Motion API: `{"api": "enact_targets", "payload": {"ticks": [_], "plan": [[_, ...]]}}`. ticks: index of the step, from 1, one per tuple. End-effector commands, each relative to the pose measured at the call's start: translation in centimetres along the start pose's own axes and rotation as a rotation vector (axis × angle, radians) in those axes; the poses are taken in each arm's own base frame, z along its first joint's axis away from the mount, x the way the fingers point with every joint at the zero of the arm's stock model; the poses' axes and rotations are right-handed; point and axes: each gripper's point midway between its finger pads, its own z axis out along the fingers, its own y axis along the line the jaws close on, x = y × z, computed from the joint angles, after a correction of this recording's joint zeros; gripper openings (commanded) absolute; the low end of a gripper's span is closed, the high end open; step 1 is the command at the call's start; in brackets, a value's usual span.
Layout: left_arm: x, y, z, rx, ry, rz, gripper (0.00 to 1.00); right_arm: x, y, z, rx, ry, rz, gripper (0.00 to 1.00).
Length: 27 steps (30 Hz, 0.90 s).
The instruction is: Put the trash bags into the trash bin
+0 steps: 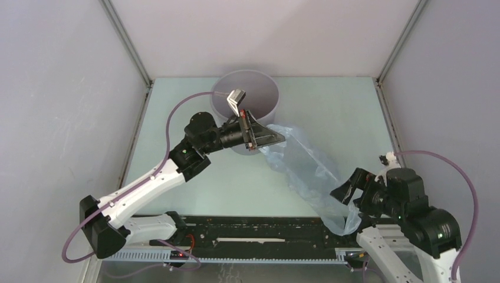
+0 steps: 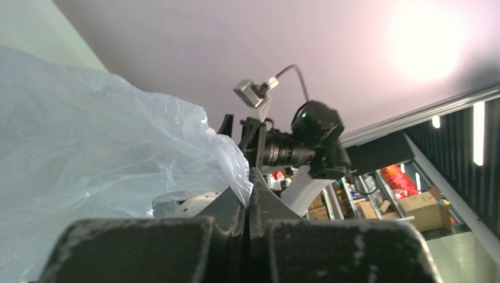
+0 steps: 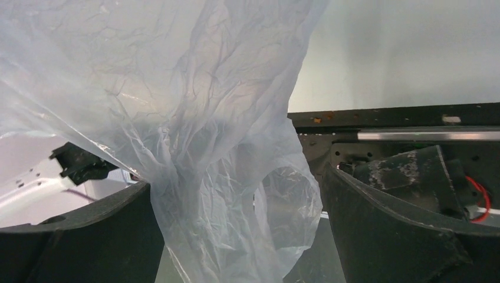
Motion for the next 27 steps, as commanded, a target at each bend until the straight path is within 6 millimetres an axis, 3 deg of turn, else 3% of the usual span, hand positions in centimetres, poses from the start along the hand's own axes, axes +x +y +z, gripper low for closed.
{"api": "enact_targets", "payload": {"ticks": [1,4,6,10,13,17,22,27], "plan": [[-1.9,-3.9,0.3,0.124,-0.060,-0.010,0.00,1.4,1.7,0.0,-0.168,0.004,-0.015,1.00],[-2.0,-4.8,0.4,0.163,-0.053,-0.033,0.00,1.3,0.9,1.6,-0.159,-0.037,-0.002,0.95],[-2.1,-5.8,0.3,0.198,-0.055,-0.030,0.00,-0.2,3.0,1.0,-0.251,-0.091,-0.009,0.75],[-2.3,-10.5,-0.1,0.302,-0.031,0.041,0.00,-3.0,7.4,-3.3,-0.405,-0.179,-0.076,0.32],[-2.4,-14.3,-0.6,0.376,-0.028,0.095,0.00,-4.2,11.6,-7.3,-0.564,-0.173,-0.174,0.15],[-2.9,-18.3,-1.3,0.422,-0.048,0.164,0.00,-5.6,16.7,-13.4,-0.779,-0.198,-0.265,0.05],[-4.9,-23.2,-3.0,0.467,-0.126,0.278,0.00,-8.0,22.4,-20.8,-1.031,-0.274,-0.365,0.00],[-8.3,-27.1,-5.1,0.402,-0.287,0.447,0.00,-10.8,27.4,-21.6,-1.253,-0.181,-0.336,0.00]]}}
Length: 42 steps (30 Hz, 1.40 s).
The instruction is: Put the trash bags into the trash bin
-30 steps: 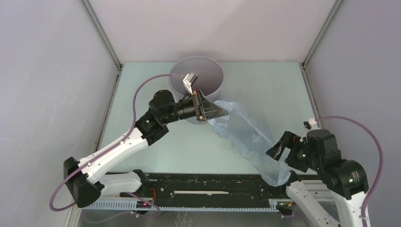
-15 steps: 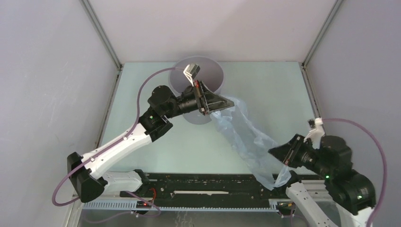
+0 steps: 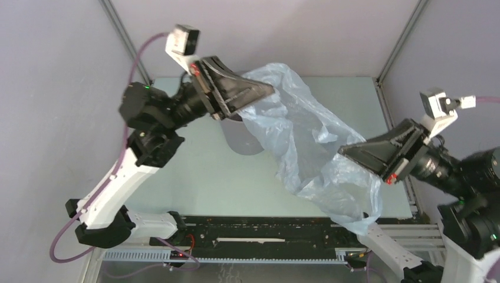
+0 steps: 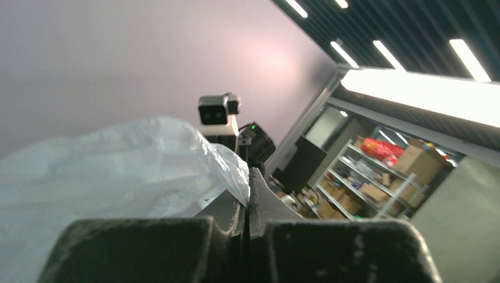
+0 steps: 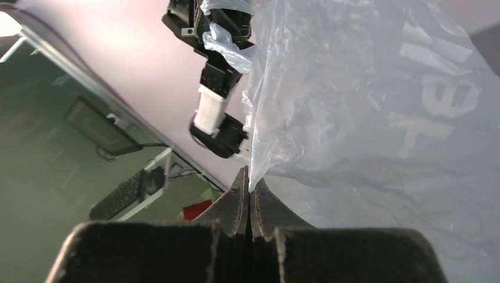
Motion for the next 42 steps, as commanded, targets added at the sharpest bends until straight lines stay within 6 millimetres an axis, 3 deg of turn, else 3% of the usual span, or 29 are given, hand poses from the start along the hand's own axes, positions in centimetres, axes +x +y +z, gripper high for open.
{"api": "enact_targets", "payload": {"ticks": [1,4,10,14,16,19,23,28,32,35,42], "plan": [[-4.6,-2.7,-0.4,-0.071,-0.122,0.227,0.00,-3.4,2.0,4.4,-0.245,0.043,0.085,0.00],[-7.6,-3.7,-1.1,-0.123,-0.220,0.309,0.00,-5.3,1.9,7.2,-0.330,0.063,0.146,0.00],[-12.3,-4.4,-3.4,-0.212,-0.364,0.424,0.00,-7.1,1.9,13.2,-0.453,0.110,0.235,0.00],[-14.4,-2.2,-4.6,-0.307,-0.429,0.456,0.00,-8.2,-0.5,16.6,-0.448,0.098,0.389,0.00],[-15.1,0.0,-4.4,-0.351,-0.432,0.436,0.00,-8.2,-3.1,17.9,-0.379,0.095,0.457,0.00],[-15.5,5.1,-3.4,-0.417,-0.409,0.363,0.00,-8.2,-7.7,18.0,-0.279,0.063,0.607,0.00],[-15.1,9.7,-1.2,-0.417,-0.364,0.251,0.00,-7.5,-13.2,16.4,-0.133,0.060,0.722,0.00],[-14.9,12.7,1.2,-0.368,-0.328,0.189,0.00,-7.8,-16.9,13.6,-0.020,0.033,0.711,0.00],[-15.5,14.0,2.4,-0.349,-0.316,0.177,0.00,-8.1,-18.0,13.7,0.001,0.037,0.656,0.00],[-17.4,11.4,3.5,-0.279,-0.344,0.204,0.00,-8.9,-18.7,15.0,-0.021,0.076,0.672,0.00],[-20.1,4.4,3.0,-0.136,-0.463,0.306,0.00,-12.1,-11.7,17.6,-0.197,0.117,0.572,0.00]]}}
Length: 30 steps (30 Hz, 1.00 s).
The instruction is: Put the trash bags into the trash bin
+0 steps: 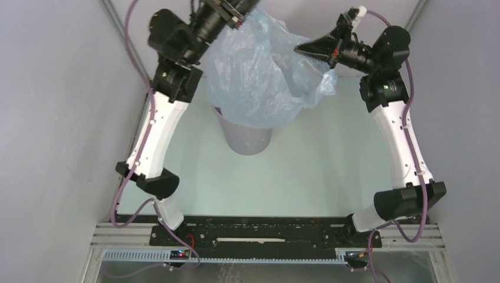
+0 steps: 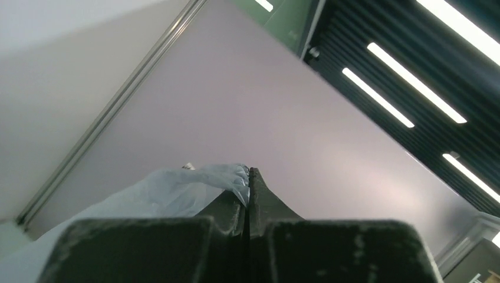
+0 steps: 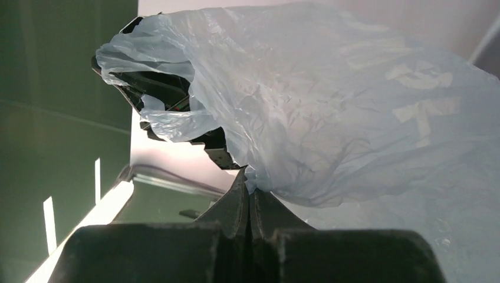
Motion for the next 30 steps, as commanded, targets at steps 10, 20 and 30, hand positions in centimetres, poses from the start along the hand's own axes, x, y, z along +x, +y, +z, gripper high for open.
{"api": "enact_targets", "payload": {"ticks": [10,20,30], "plan": [[-7.9,-10.0,-4.5,0.194,-0.237,0.125,0.00,1.2,7.1,2.2,-0.151,0.068,-0.109,0.00],[-2.2,-1.9,-2.3,0.134,-0.028,0.038,0.00,-1.3,1.1,0.3,0.004,-0.023,-0.081,0.00],[3.2,3.5,-2.0,0.105,0.199,-0.041,0.03,-3.3,-3.8,-2.2,0.104,-0.051,-0.013,0.00]]}}
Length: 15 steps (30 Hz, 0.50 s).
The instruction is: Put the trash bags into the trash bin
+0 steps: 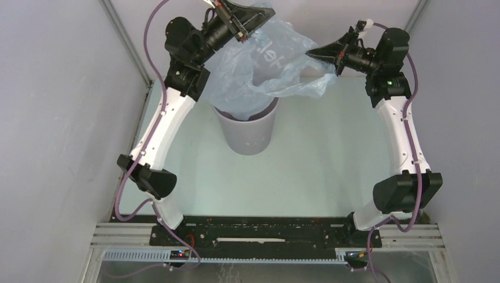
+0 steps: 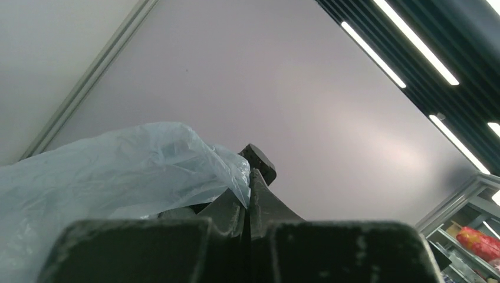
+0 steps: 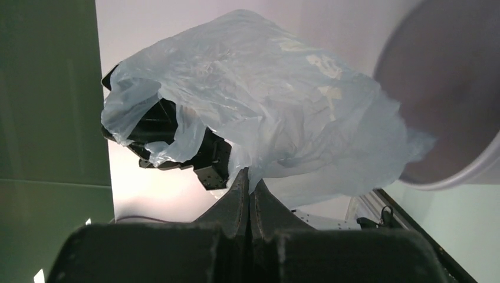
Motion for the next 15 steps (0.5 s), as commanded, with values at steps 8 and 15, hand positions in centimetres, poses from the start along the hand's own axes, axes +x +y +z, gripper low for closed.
{"api": "enact_targets", "payload": {"ticks": [8,15], "plan": [[-0.5,-1.0,-0.9,-0.013,-0.006,-0.007,0.21,0.9,1.8,-1.7,-0.013,0.084,-0.044,0.00],[0.3,2.9,-6.4,-0.259,-0.021,0.117,0.89,1.8,0.6,-1.6,-0.015,0.127,-0.006,0.00]]}}
